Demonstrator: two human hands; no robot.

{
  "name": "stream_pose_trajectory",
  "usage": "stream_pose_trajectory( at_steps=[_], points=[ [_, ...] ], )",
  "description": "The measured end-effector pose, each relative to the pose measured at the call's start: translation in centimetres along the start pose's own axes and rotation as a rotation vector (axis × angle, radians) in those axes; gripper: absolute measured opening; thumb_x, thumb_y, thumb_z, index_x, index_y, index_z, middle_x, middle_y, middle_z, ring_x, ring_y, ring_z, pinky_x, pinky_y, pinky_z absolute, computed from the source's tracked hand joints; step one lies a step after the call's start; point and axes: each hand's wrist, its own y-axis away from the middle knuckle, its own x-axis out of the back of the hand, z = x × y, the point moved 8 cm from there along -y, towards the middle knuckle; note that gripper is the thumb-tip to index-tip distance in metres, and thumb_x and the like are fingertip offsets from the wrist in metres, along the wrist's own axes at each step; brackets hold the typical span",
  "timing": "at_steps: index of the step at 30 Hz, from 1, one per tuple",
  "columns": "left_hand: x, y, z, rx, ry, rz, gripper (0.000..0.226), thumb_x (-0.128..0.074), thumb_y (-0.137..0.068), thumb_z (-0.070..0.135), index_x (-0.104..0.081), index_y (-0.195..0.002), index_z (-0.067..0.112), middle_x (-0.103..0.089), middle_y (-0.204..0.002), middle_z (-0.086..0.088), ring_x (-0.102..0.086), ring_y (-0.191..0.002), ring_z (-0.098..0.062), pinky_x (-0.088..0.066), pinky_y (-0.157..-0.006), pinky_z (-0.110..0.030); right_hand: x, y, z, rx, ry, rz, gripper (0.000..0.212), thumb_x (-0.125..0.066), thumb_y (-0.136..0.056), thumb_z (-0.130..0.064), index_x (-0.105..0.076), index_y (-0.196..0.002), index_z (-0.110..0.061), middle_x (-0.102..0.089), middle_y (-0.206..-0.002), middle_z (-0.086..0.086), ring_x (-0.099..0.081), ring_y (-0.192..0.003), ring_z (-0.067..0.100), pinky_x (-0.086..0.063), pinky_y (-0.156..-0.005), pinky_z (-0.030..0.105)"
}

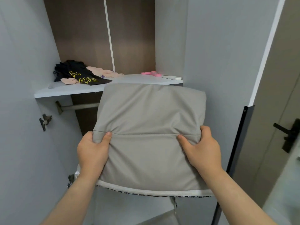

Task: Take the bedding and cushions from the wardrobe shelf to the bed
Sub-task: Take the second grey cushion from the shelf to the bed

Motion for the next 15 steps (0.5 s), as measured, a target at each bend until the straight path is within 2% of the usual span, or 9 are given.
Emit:
stream_pose_trajectory(
  at_steps=[3,7,10,15],
  points=[
    [0.3,2.6,-2.1,0.023,0.015,-0.043,0.028,-0.071,-0.081,0.031,-0.057,-0.074,0.009,-0.061,-0.073,-0.007,-0.058,-0.070,-0.024,-0.042,-0.059,-0.033,0.6,3.2,1.5,-0.034,0.042,-0.012,0.047,-0.072,-0.074,-0.053,-0.039,-0.099,-0.033,-0.052,-0.076,-0.020,-0.057,-0.077,0.020,-0.046,-0.067,0.033],
    [0.3,5.3,-4.8,0.068,0.027,-0.163,0.031,-0.071,-0.082,0.030,-0.057,-0.075,0.004,-0.060,-0.073,-0.009,-0.056,-0.067,-0.023,-0.040,-0.057,-0.032,1.3,8.2,3.3,-0.151,0.126,0.014,0.047,-0.071,-0.073,-0.055,-0.040,-0.102,-0.034,-0.051,-0.078,-0.023,-0.057,-0.079,0.017,-0.049,-0.071,0.034],
    [0.3,6.5,-6.2,0.082,0.029,-0.215,0.029,-0.072,-0.082,0.029,-0.057,-0.075,0.005,-0.059,-0.071,-0.006,-0.054,-0.065,-0.023,-0.039,-0.058,-0.034,2.0,11.6,4.1,-0.223,0.156,0.042,0.051,-0.072,-0.073,-0.054,-0.047,-0.109,-0.028,-0.051,-0.079,-0.022,-0.057,-0.083,0.017,-0.048,-0.073,0.033],
    [-0.3,10.7,-9.0,0.119,0.056,-0.376,0.029,-0.072,-0.082,0.028,-0.057,-0.076,0.005,-0.056,-0.069,0.000,-0.052,-0.067,-0.023,-0.040,-0.064,-0.035,4.1,18.2,5.1,-0.329,0.263,0.108,0.050,-0.073,-0.072,-0.054,-0.048,-0.106,-0.029,-0.057,-0.083,-0.014,-0.063,-0.092,0.022,-0.049,-0.076,0.035]
  ],
)
